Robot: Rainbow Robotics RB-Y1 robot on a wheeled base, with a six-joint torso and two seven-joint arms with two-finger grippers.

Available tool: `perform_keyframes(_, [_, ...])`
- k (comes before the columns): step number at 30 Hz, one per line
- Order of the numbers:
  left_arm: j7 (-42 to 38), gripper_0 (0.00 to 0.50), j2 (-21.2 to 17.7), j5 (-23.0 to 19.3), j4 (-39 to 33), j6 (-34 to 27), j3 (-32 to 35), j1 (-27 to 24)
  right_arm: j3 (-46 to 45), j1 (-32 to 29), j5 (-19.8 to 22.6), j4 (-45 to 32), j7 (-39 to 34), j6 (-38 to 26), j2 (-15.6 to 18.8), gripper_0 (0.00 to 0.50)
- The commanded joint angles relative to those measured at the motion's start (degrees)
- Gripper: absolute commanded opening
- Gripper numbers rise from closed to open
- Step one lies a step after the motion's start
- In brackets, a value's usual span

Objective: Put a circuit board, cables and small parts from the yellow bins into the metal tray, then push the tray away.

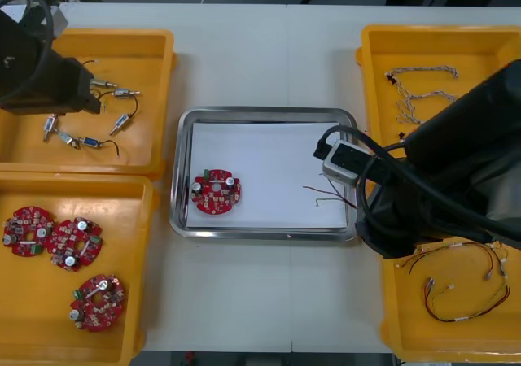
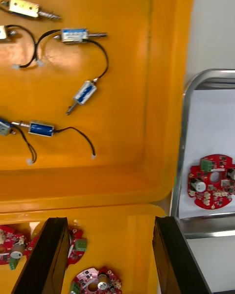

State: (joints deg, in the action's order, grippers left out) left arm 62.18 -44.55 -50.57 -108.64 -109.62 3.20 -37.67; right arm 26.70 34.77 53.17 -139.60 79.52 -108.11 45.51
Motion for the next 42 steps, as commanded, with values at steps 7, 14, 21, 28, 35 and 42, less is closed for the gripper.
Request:
perform_keyframes(7, [-1.4,0.5,-3.8,1.6,5.1,2.2,3.1,3.4,5.5,8.0,-1.3,11.8,17.6,4.8,-5.3,0.0])
perform_keyframes(14, [-7.7,0.5,-4.4,3.1,8.4,5.7,3.0,3.4,10.6,10.2,-3.9,16.1,23.5,10.5,-6.7,0.0])
perform_keyframes(21, [-14.3,0.5,-4.9,9.4,8.9,6.6,0.7,3.3,12.5,10.8,-4.1,20.0,27.4,12.4,-8.1,0.0])
perform_keyframes(28, [-24.2,0.5,-5.4,13.6,10.2,8.3,-2.9,3.6,16.5,11.3,-7.2,23.7,28.0,16.1,-8.2,0.0])
perform_keyframes(35, [-27.5,0.5,-4.1,15.7,14.4,11.9,-2.9,3.7,19.0,11.4,-7.7,29.0,29.1,19.7,-9.7,0.0])
perform_keyframes(42, [-28.0,0.5,-2.3,21.0,16.8,15.7,-2.9,3.7,20.9,11.4,-9.4,30.8,29.4,20.5,-11.1,0.0])
